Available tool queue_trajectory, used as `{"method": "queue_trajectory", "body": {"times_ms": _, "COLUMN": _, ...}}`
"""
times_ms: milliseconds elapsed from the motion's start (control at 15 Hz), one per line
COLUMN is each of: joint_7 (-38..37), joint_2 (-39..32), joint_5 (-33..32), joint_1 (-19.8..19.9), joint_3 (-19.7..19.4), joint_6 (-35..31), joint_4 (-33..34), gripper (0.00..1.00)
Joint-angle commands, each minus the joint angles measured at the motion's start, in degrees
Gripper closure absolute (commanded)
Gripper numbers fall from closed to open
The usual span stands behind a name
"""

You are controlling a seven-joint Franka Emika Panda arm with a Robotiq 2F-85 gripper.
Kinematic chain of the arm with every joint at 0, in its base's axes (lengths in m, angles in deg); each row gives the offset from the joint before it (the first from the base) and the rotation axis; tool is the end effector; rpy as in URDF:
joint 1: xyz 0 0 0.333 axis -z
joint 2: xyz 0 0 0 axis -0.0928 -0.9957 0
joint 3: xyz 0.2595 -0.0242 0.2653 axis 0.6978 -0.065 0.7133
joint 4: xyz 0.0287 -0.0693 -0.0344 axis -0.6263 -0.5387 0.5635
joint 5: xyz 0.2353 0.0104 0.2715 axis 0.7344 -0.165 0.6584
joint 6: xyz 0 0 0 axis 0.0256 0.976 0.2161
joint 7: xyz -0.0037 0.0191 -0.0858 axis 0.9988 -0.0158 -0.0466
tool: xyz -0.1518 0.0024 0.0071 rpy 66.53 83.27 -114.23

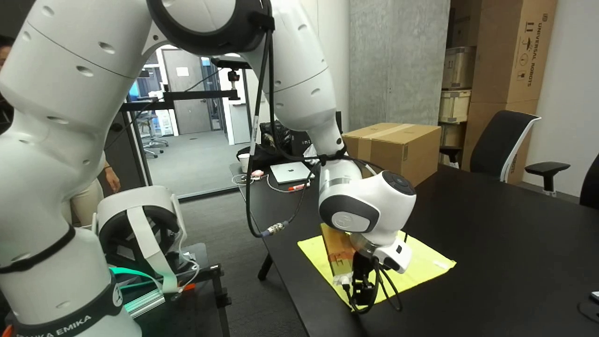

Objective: Fold the cloth in half

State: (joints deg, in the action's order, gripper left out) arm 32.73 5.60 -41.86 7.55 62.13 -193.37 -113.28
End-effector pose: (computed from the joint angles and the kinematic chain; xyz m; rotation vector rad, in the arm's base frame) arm 0.5586 -0.0372 0.1121 -2.8134 0.3131 0.2086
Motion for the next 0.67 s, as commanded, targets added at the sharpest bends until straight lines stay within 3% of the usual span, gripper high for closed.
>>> {"method": "queue_trajectory", "body": {"times_ms": 0, "joint_7": 2.58, "joint_2": -0.75, "joint_5": 1.06, "joint_1": 2.00, "joint_3": 2.54, "joint_6": -0.62, "joint_4": 1.01, "gripper": 0.00}}
{"method": "queue_trajectory", "body": {"times_ms": 600, "joint_7": 0.66, "joint_2": -2.31, "joint_5": -1.53, "joint_1": 0.82, "joint_3": 0.27, "joint_6": -6.66, "joint_4": 1.64, "gripper": 0.00}}
